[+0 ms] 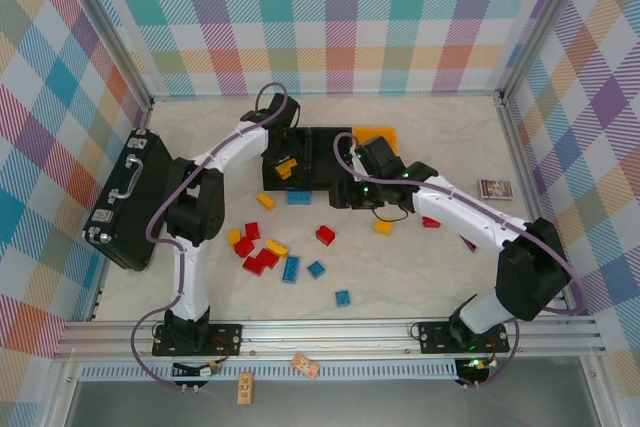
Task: Sort the legos into containers by color
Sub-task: Place the lego in the container, then pick up the lego from the center of the table.
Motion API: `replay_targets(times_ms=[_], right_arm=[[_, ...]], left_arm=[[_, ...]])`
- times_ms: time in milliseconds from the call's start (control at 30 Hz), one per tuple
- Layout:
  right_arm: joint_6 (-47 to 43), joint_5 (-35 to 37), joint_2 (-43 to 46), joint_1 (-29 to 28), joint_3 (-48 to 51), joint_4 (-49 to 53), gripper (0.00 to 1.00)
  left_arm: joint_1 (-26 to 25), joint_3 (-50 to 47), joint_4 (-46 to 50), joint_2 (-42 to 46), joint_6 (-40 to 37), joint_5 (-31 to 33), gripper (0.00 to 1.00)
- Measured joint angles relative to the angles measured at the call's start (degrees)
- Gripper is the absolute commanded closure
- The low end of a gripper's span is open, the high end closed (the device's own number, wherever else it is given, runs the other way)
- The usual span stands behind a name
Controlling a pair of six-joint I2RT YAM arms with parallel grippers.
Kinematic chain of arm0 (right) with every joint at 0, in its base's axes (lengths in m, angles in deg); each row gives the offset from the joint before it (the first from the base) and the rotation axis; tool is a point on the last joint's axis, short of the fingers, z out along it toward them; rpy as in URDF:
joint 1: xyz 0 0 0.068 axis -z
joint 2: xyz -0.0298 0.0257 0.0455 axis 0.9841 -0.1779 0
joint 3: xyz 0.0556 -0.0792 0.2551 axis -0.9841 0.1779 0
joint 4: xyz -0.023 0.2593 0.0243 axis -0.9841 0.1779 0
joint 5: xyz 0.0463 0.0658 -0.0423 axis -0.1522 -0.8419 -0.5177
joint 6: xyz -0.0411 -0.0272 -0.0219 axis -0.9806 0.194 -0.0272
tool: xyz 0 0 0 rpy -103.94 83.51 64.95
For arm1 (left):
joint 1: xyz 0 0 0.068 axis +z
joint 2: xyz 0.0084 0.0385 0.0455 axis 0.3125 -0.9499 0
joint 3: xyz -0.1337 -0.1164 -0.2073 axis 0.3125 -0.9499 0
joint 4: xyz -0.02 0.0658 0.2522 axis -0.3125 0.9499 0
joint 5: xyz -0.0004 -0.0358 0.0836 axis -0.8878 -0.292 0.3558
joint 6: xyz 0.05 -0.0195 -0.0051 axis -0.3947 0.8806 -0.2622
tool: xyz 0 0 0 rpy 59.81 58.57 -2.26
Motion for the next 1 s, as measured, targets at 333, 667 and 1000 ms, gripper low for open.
replay_targets(times_ms=[333,667,1000], right_arm=[[0.59,0.42,1.79,0.0,0.81,0.02,0.48],[0.59,1.75,4.76,0.0,2.6,1.29,0.48],[0.55,2.14,5.18,0.0,4.46,3.28,0.45]], left_arm=[[-0.35,0.04,0.0,0.09,-0.04,-0.04,0.52],[-2.89,-7.69,-1.33,13.05,-1.01,-1.62,0.5],[-4.17,-23.78,-4.55,25.33,-3.26,-2.93,0.5]])
